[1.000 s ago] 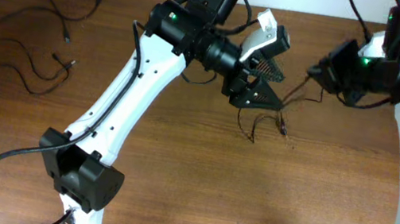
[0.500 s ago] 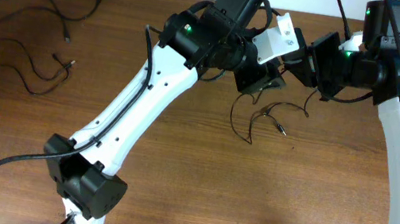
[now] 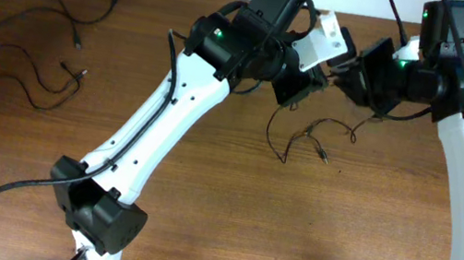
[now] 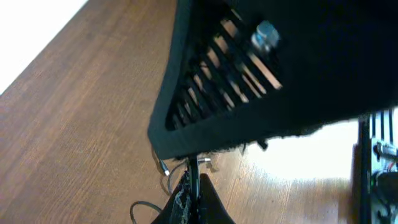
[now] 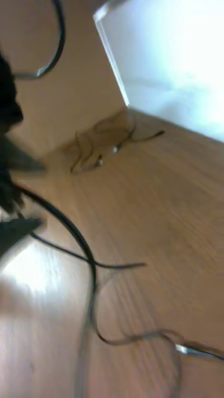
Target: Untangle cables
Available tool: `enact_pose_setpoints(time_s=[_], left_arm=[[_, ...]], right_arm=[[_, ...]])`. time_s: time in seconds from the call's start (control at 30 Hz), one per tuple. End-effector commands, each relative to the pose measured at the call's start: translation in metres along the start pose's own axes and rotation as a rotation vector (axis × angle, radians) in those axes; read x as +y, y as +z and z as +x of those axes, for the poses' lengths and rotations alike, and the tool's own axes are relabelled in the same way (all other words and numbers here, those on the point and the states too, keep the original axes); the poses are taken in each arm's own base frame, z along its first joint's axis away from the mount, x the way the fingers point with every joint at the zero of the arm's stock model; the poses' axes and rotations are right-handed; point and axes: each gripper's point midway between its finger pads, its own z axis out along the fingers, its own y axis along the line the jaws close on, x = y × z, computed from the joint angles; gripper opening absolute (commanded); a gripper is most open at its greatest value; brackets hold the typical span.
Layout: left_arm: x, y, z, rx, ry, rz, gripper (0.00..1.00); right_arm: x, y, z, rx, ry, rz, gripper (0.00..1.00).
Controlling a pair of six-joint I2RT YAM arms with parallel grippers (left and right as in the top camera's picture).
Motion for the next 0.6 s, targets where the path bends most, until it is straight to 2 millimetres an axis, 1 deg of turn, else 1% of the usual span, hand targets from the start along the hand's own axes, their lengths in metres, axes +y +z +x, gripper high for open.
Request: enact_pose_setpoints(time_s=[0.0,0.07,0.1,0.13,0.17,0.2,0.23,0.27,0.37,0.47,0.5,0.57], left_arm=[[0.022,-0.047,-0.019,-0.104,-0.079,-0.08,0.0],[0.03,-0.082,-0.03,-0.168,-0.074,-0.139,0.0],[0.033,-0.101,-0.036,-0.206,-0.092,-0.168,0.0],[0.035,-0.129,-0.043,-0.258,-0.118,-0.209,0.0],[0.036,-0.151,-0.046,-0.291,-0.127,-0.242,0.0],[0.036,-0.184,-0.047,-0.331,-0.132,-0.293,0.0],[0.034,-0.2,-0.046,-0.346,-0.132,-0.319,0.0],[0.029,-0.214,-0.044,-0.353,-0.135,-0.336,0.0],[0.022,-0.219,-0.038,-0.339,-0.156,-0.333,0.0],[0.02,-0.218,-0.034,-0.339,-0.251,-0.319,0.0],[0.022,-0.219,-0.033,-0.338,-0.267,-0.327,0.0],[0.035,-0.223,-0.025,-0.331,-0.361,-0.393,0.0]], right_arm=[[-0.004,-0.006,0.003,-0.014,-0.235,0.037,0.85],[-0.006,-0.01,0.011,0.037,-0.288,0.015,0.95],[-0.008,-0.014,0.011,0.041,-0.304,0.011,0.98],[-0.015,-0.022,0.006,0.03,-0.298,0.02,0.99],[-0.022,-0.031,0.0,0.016,-0.279,0.03,0.99],[-0.032,-0.041,-0.006,0.004,-0.265,0.045,0.99],[-0.039,-0.047,-0.008,0.01,-0.283,0.047,0.99],[-0.043,-0.051,-0.005,0.037,-0.329,0.036,0.99],[-0.045,-0.051,-0.002,0.052,-0.382,0.044,0.99],[-0.053,-0.051,-0.008,0.026,-0.38,0.095,0.99],[-0.056,-0.052,-0.009,0.021,-0.377,0.111,0.99],[-0.061,-0.052,-0.01,0.016,-0.37,0.141,0.99]])
